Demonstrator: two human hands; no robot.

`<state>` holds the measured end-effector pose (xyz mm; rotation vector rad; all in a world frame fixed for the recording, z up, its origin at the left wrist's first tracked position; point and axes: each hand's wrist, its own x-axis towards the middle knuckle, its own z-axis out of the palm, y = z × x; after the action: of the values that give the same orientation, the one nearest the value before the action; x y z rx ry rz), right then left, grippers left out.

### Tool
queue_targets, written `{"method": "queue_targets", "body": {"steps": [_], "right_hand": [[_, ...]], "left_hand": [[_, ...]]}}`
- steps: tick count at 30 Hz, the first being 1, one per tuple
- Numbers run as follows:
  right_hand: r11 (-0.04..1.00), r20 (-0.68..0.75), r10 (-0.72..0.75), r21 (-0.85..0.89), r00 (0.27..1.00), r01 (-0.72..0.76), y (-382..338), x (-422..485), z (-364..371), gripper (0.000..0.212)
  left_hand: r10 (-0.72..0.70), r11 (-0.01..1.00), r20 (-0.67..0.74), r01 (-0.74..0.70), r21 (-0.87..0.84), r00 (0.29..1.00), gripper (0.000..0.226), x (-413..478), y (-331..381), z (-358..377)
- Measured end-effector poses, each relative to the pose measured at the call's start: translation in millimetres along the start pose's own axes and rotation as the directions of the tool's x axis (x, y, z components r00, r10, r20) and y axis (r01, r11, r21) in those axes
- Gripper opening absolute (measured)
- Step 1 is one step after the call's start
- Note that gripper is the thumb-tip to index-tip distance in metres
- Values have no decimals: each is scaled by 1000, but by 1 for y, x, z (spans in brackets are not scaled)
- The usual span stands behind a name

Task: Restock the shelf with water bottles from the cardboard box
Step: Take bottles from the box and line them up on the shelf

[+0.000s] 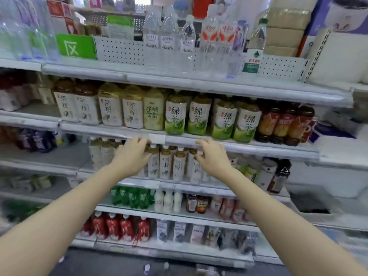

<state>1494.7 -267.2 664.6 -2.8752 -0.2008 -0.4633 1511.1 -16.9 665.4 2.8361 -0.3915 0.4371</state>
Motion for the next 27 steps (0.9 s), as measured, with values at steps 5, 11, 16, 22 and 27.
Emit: {"method": "queue_targets", "body": {"steps": [5,11,16,22,27], "right_hand": [[999,61,12,-44,998,-10,1,-42,28,44],[998,108,69,-21,992,-67,-2,-75,48,45],[995,91,93,-28,991,-91,-13,-98,55,42],[991,82,133,-3,988,-134,-23,-126,71,42],[986,108,168,-5,980,-169,-28,-150,94,43]], "left_hand": [[-52,998,115,49,26,992,43,-41,-6,14],[-2,997,55,-2,80,998,44,-70,-12,25],[18,997,108,-26,71,994,43,-91,-17,38],[35,999,123,-39,24,992,42,-115,-15,59],[48,998,159,-55,38,986,40,-136,-20,82]]}}
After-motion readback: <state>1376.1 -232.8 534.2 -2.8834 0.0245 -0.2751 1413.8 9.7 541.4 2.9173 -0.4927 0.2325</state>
